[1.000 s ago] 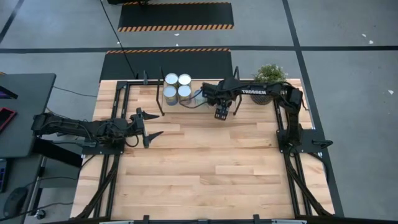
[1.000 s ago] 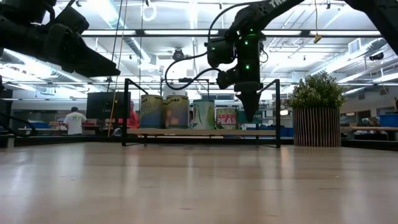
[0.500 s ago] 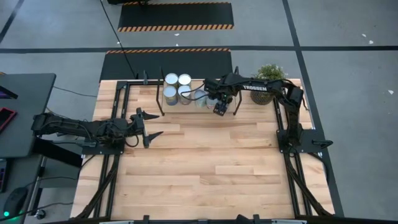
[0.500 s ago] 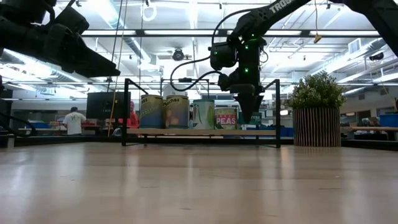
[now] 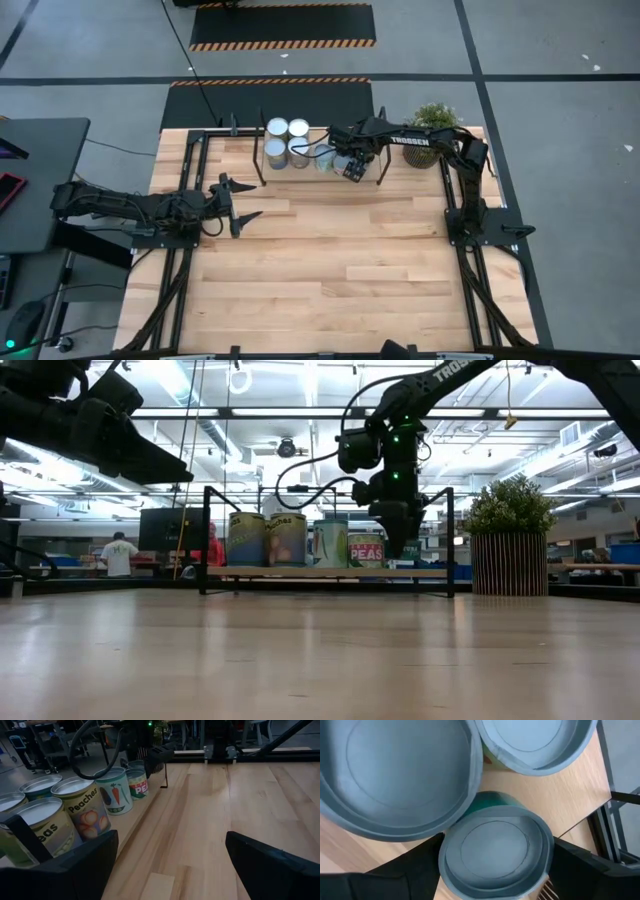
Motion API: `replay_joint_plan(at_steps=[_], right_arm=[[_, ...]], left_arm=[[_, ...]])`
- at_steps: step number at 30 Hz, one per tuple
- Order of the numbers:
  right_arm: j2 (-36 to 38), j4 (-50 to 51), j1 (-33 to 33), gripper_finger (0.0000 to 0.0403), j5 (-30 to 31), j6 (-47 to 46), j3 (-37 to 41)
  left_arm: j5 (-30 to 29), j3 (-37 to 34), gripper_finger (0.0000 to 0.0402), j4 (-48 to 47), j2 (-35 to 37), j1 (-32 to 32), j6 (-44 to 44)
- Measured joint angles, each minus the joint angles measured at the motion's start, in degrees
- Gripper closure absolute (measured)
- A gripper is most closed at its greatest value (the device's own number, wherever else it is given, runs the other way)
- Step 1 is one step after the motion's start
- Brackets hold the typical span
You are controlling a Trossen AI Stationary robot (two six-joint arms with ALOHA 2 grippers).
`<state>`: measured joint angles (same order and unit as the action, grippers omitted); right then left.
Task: Pick and place cans onto a shelf
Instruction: Put the canned tuna on the shelf
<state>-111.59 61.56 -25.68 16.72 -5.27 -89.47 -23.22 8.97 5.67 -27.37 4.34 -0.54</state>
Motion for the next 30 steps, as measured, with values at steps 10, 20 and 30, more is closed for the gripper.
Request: replay_joint_plan(at_steps=[10,20,30], right_arm=[[0.0,-0.5,-0.1,0.0089,1.6,0.8,0.0],[0.0,0.4,0.8,0.0089,-0.4,1.2,0.0],[0.0,1.6,0.8,0.0089,-6.2,1.1,0.0]], left_arm=[[0.0,0.0,0.0027,0.0,0.0,0.0,-0.1],[0.0,0.0,0.0027,0.0,0.0,0.0,-0.1],[0.0,0.0,0.0027,0.0,0.0,0.0,-0.1]])
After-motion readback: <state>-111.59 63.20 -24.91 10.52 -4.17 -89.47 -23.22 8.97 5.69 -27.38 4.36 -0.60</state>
